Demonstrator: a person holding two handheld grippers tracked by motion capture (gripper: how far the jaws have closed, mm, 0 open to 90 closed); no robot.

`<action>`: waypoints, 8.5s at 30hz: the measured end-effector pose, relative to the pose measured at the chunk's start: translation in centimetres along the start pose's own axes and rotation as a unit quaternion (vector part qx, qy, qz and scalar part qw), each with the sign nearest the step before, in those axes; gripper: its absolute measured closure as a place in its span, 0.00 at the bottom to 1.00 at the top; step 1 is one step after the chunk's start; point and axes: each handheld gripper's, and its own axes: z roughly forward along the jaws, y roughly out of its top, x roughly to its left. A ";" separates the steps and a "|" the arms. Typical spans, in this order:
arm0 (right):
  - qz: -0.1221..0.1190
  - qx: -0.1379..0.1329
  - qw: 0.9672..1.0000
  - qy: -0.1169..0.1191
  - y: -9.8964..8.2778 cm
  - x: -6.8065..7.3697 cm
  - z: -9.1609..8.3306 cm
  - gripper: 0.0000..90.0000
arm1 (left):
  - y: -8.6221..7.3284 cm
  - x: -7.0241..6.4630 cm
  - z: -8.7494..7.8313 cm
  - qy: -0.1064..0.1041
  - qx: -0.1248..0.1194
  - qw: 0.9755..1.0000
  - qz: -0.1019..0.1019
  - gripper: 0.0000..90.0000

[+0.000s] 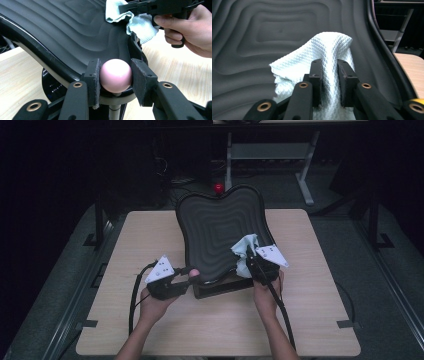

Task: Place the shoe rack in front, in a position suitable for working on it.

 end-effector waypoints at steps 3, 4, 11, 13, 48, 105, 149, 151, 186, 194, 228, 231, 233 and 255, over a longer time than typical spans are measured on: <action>0.018 -0.002 1.000 -0.021 -0.1 -1.2 0.0 0.84 | 0.0 0.0 0.0 0.000 -0.001 1.000 -0.001 0.67; 0.025 -0.003 1.000 -0.018 -0.2 -1.3 -0.1 0.85 | 0.0 0.0 0.0 0.000 -0.001 1.000 -0.001 0.67; 0.007 0.002 0.999 0.040 -0.4 0.3 -0.4 0.84 | 0.0 0.1 0.1 0.007 -0.002 1.000 -0.003 0.67; 0.010 0.002 1.000 0.028 -0.4 -0.2 -0.5 0.84 | 0.0 0.0 0.2 0.009 -0.003 1.000 -0.002 0.67; 0.003 -0.041 0.994 0.097 -5.5 3.6 -4.1 0.86 | 0.1 0.1 0.5 0.018 -0.002 1.000 -0.007 0.67; 0.008 -0.029 0.989 0.148 -5.5 5.5 -4.2 0.87 | 0.2 0.5 0.4 0.015 -0.002 1.000 -0.011 0.67; -0.064 0.143 0.979 0.126 -7.6 6.5 0.7 0.89 | 0.4 0.2 0.6 0.012 -0.006 1.000 -0.007 0.67; -0.052 0.146 0.980 0.128 -7.6 6.2 0.8 0.89 | 0.4 0.2 0.7 0.013 -0.005 1.000 -0.006 0.67; -0.041 0.145 0.988 0.031 -7.7 -1.1 0.5 0.90 | 0.6 0.2 0.8 0.014 0.002 1.000 -0.004 0.67; -0.026 0.147 0.989 -0.005 -7.5 -3.7 0.7 0.90 | 0.6 0.1 0.8 0.013 0.002 1.000 -0.004 0.67; -0.021 0.149 0.987 0.049 -7.3 -2.3 1.2 0.90 | 0.6 0.3 0.8 0.015 0.001 1.000 -0.006 0.67; -0.027 0.150 0.987 0.052 -7.3 -1.7 1.2 0.90 | 0.6 0.3 0.9 0.016 0.000 1.000 -0.005 0.66; -0.028 0.149 0.985 0.079 -7.4 -0.9 1.2 0.90 | 0.6 0.4 0.8 0.019 0.001 1.000 -0.004 0.67; -0.026 0.160 0.985 0.051 -7.8 -3.2 -0.7 0.90 | 0.4 1.3 0.2 0.051 0.004 0.998 -0.021 0.67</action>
